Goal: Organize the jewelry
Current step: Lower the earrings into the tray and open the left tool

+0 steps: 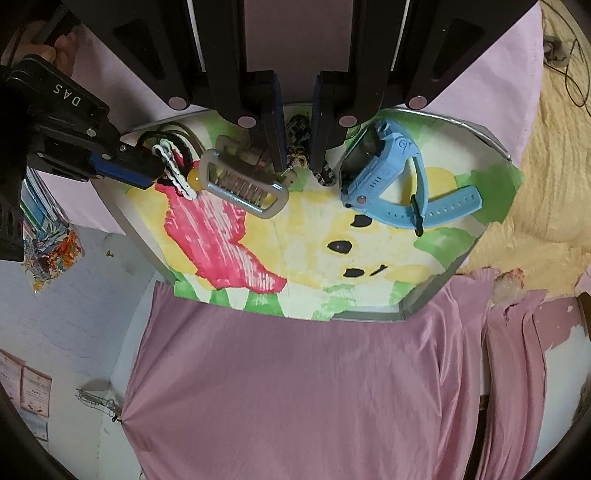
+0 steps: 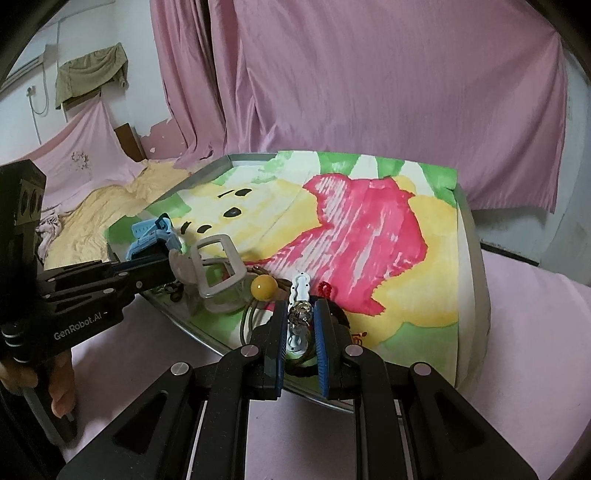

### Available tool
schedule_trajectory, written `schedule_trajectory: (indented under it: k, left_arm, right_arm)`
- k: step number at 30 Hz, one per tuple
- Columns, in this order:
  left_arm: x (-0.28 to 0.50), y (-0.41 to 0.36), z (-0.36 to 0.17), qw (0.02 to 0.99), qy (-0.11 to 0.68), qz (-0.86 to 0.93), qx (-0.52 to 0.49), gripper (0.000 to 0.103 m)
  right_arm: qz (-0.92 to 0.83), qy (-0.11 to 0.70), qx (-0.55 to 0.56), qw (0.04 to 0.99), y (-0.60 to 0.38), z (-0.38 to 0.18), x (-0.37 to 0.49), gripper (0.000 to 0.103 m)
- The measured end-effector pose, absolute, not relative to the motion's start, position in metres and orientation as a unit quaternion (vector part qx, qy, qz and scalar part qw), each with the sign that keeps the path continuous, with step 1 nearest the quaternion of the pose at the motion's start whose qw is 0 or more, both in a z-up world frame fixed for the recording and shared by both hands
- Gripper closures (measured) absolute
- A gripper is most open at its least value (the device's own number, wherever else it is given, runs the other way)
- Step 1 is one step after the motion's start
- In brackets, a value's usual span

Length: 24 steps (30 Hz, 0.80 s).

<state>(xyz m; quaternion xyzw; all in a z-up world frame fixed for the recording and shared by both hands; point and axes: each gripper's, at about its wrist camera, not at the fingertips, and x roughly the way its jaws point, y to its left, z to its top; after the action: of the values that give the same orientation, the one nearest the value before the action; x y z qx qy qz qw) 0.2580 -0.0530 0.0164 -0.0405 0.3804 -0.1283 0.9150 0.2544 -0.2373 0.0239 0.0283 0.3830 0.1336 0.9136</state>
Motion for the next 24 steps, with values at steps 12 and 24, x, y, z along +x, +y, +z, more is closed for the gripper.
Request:
schedule_trajectory:
  k: [12, 24]
  left_arm:
    - [0.259, -0.053, 0.016, 0.915, 0.381, -0.129, -0.042, 0.091]
    - [0.248, -0.045, 0.024, 0.925, 0.349, -0.133, -0.07, 0.049]
  right_arm:
    - [0.133, 0.393, 0.034, 0.909, -0.237, 0.02, 0.258, 0.089]
    - [0.086, 0.342, 0.06, 0.934, -0.255, 0.034, 0.237, 0.062]
